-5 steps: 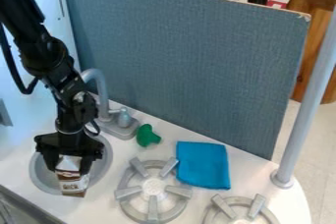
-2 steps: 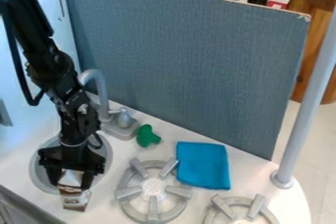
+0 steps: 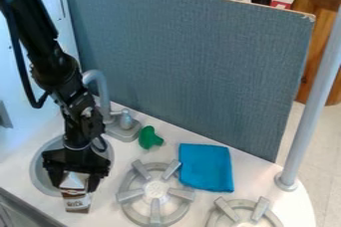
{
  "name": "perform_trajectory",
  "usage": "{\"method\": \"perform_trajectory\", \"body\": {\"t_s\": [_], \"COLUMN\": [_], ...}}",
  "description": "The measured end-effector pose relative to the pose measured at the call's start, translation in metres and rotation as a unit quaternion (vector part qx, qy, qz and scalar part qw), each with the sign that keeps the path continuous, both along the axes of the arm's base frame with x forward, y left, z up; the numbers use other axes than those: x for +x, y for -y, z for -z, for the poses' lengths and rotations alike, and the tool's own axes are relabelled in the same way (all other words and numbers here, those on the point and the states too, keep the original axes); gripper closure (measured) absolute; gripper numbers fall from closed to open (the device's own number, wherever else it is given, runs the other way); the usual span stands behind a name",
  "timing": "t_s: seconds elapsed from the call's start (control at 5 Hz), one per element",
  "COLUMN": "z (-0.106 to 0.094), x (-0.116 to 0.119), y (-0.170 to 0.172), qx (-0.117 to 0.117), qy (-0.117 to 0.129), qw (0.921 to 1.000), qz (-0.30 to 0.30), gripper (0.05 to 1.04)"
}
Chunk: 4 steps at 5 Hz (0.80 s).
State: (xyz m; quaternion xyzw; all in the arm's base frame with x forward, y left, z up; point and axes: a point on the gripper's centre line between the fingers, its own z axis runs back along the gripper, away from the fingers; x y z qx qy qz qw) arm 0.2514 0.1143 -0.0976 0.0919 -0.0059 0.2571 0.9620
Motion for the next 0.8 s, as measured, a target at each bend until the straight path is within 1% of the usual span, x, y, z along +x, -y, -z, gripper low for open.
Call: {"method": "perform_trajectory", "body": {"t_s": [0.2,0.4,0.6,0.8], "z": [-0.011,-0.036,-0.053,-0.074], "x": [0.001,0.009,0.024,0.037], "y": [0.016,0.024,0.028,0.033], "qx": [-0.02,-0.03,-0.022,-0.027], "qy": [-0.003,0.0,0.007,0.024], "qw": [0.9998,0.9995,0.9997,0.9991], "qz": [0.004,-0.005,-0.007,-0.02], "gripper": [0.077,0.077,0.077,0.077]}}
